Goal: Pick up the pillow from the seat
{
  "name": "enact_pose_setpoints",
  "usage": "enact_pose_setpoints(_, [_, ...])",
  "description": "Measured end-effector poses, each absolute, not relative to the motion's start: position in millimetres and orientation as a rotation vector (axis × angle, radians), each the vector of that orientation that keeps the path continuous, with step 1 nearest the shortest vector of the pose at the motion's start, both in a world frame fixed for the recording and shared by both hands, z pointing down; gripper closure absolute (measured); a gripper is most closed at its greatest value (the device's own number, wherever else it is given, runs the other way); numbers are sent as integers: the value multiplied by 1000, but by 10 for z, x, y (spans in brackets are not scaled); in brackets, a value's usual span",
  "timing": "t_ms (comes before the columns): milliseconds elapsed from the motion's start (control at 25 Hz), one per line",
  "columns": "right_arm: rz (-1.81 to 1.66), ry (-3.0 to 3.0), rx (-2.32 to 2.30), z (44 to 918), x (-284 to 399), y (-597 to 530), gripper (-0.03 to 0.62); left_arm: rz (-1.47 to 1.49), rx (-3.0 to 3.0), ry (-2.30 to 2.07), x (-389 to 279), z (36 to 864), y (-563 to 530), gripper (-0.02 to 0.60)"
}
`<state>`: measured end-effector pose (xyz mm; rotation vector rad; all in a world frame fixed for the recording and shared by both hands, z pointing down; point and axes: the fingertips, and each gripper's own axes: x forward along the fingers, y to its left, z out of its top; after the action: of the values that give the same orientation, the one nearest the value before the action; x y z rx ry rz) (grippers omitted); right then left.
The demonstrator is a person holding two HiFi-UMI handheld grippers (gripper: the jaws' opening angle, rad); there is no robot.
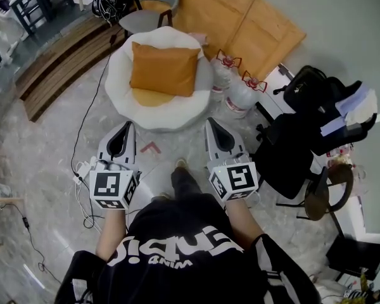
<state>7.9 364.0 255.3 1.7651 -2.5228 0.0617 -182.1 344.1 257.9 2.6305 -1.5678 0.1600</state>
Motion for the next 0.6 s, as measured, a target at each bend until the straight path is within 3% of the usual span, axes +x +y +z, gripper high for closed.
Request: enact_pose_setpoints(600, [68, -2530, 1767, 2491, 466, 2610, 572, 151, 2609, -1581, -1484, 2525, 2387, 572])
